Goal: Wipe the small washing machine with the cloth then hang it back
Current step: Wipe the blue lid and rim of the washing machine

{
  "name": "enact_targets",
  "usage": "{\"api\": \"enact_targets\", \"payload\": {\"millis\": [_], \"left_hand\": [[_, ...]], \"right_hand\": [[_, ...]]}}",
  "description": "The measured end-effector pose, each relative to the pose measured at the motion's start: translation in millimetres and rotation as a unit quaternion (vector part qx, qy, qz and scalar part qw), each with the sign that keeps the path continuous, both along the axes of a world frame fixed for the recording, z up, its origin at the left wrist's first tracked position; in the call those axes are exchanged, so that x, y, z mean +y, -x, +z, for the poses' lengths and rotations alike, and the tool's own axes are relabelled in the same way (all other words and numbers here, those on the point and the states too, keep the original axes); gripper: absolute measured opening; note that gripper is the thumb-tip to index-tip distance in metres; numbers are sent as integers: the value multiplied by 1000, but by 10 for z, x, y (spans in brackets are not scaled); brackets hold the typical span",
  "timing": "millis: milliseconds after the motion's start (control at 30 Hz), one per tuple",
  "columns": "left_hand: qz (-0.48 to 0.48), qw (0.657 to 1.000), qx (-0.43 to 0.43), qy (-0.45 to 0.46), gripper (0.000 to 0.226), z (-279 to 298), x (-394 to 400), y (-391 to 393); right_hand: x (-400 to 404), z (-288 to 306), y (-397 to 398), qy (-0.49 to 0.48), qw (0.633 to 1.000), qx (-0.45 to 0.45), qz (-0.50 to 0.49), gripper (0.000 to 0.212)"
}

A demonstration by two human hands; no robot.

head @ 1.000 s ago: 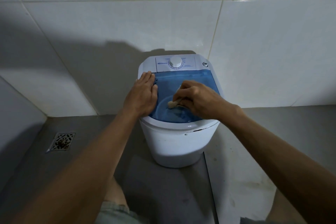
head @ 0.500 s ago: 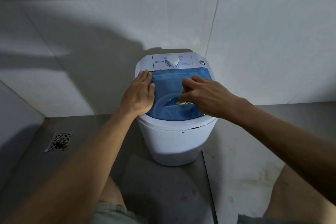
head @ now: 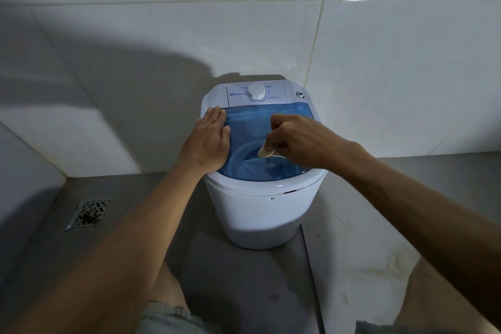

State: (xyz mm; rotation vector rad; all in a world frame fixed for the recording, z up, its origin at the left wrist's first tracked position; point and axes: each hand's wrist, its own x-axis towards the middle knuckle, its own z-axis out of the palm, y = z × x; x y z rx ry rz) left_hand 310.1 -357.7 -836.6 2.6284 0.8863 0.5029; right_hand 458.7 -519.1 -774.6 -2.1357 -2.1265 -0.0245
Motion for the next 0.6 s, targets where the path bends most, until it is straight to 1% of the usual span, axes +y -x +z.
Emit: {"api": "enact_targets", "payload": {"millis": [67,133,233,400,500,600], "left_hand": [[-3,1000,-6,-4,47,-6,4,-8],[-3,1000,-15,-5,45,5,-3,-9],[-1,1000,-15,-3,45,1,4,-7],[-2,1000,-2,4,48,-3,11,-15],[4,1000,-6,7,47,31,-14,-9],[-4,1000,-23,6,43,30,-16,-1]], "right_hand": [[5,-5,-1,4,1000,-8,2,19],[58,-33,89,-11,1000,-17,14,18],[129,-91,192,-38,999,-2,35,19],[-1,-273,-35,-96,991,87,27,16],[-203,-426,-223,-178,974,137,-38,14],[-470,-571,-341,-269,932,163,-183,12]]}}
